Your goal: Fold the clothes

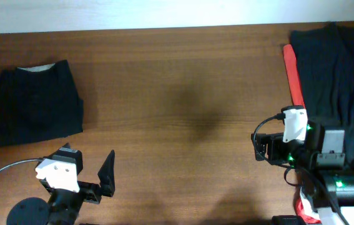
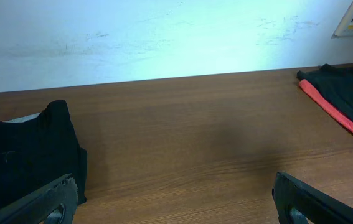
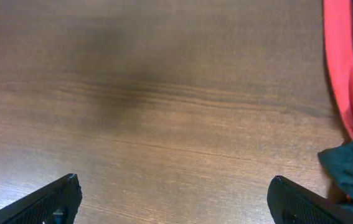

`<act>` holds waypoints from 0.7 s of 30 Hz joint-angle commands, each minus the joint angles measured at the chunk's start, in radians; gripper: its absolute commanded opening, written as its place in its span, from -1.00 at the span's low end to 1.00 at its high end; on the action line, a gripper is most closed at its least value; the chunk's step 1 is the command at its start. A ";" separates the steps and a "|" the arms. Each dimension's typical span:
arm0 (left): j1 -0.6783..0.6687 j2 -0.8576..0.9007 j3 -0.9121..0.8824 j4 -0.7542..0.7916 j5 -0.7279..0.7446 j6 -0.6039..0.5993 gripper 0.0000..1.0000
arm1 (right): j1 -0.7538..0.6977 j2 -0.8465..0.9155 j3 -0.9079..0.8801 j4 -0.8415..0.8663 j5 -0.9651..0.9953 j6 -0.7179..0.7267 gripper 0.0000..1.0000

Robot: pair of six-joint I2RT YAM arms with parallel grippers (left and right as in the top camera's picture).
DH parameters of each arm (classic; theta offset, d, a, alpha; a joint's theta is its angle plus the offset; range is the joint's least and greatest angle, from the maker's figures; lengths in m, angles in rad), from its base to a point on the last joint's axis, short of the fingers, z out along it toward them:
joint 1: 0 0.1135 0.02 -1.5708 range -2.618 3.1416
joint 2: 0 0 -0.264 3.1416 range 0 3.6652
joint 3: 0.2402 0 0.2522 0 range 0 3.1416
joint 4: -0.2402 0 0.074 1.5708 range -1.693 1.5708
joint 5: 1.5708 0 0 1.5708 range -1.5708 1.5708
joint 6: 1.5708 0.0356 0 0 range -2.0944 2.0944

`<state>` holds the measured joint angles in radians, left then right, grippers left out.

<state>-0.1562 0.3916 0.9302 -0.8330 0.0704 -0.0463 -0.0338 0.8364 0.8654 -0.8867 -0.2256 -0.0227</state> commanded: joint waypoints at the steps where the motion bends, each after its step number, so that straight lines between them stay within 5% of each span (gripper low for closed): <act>1: -0.001 -0.004 -0.010 0.001 -0.014 -0.006 0.98 | 0.003 -0.050 -0.008 0.001 0.028 0.004 0.97; 12: -0.001 -0.004 -0.010 0.001 -0.014 -0.006 0.98 | 0.003 -0.425 -0.128 0.054 0.039 0.004 0.97; 21: -0.001 -0.004 -0.010 0.000 -0.014 -0.006 0.98 | 0.020 -0.759 -0.536 0.539 0.038 0.003 0.97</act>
<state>-0.1562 0.3916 0.9249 -0.8333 0.0669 -0.0463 -0.0288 0.1417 0.4099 -0.4229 -0.2039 -0.0231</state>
